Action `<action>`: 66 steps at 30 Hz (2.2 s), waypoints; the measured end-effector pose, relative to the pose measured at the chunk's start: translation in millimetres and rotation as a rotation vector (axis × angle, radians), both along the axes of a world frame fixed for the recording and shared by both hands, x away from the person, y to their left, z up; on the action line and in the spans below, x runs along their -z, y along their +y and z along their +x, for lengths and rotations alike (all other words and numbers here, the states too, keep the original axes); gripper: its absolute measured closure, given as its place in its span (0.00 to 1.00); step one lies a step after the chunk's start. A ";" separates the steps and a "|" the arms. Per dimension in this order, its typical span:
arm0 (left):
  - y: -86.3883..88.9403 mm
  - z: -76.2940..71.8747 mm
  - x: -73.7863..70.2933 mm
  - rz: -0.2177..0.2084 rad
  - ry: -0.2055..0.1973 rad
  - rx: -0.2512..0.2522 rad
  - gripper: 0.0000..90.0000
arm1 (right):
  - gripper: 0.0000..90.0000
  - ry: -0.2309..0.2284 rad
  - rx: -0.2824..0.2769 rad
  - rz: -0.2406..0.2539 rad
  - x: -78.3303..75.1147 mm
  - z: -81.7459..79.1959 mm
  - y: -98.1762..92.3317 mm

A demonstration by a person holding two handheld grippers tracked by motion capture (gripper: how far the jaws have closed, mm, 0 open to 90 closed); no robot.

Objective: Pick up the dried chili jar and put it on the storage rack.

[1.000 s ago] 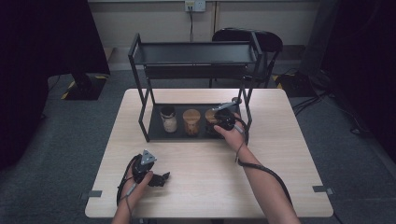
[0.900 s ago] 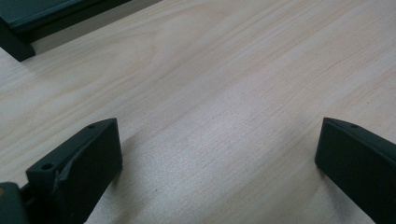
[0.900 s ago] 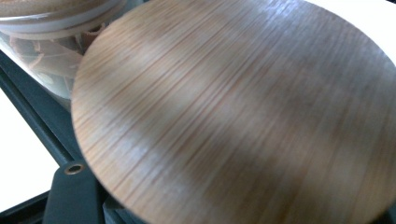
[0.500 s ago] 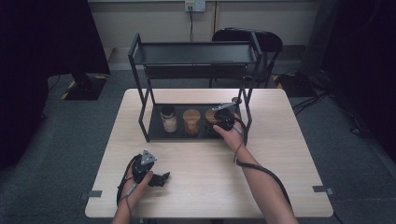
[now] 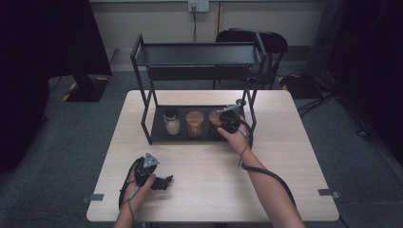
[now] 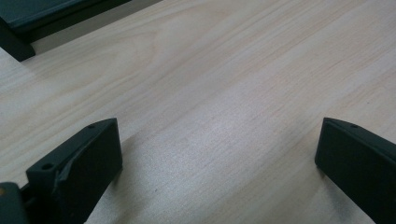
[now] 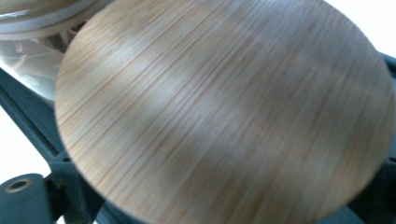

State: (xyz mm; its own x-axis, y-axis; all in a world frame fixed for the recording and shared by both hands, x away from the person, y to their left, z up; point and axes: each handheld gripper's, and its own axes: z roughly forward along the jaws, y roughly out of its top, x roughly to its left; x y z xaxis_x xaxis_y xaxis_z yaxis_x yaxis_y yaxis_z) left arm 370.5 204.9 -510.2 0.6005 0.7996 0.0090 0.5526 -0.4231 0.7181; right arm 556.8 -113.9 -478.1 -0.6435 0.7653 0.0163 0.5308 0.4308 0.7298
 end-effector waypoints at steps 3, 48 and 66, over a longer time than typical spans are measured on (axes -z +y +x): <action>0.0 0.0 0.0 0.000 0.000 0.000 0.00 | 0.05 -0.005 -0.004 0.001 -2.2 -1.3 -0.7; 0.0 0.0 0.0 0.000 0.000 0.000 0.00 | 0.03 -0.016 -0.042 0.075 -24.1 -53.1 -19.7; 0.0 0.0 0.0 0.000 0.000 0.000 0.00 | 0.03 -0.013 -0.112 0.093 -23.8 -85.0 -29.6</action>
State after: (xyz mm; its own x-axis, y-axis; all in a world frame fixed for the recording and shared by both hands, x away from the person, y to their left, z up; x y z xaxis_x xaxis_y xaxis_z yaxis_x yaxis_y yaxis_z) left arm 370.5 204.9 -510.2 0.6004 0.7996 0.0089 0.5529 -0.4232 0.7177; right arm 471.8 -143.5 -454.3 -0.7257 0.6840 0.0749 0.4734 0.4173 0.7757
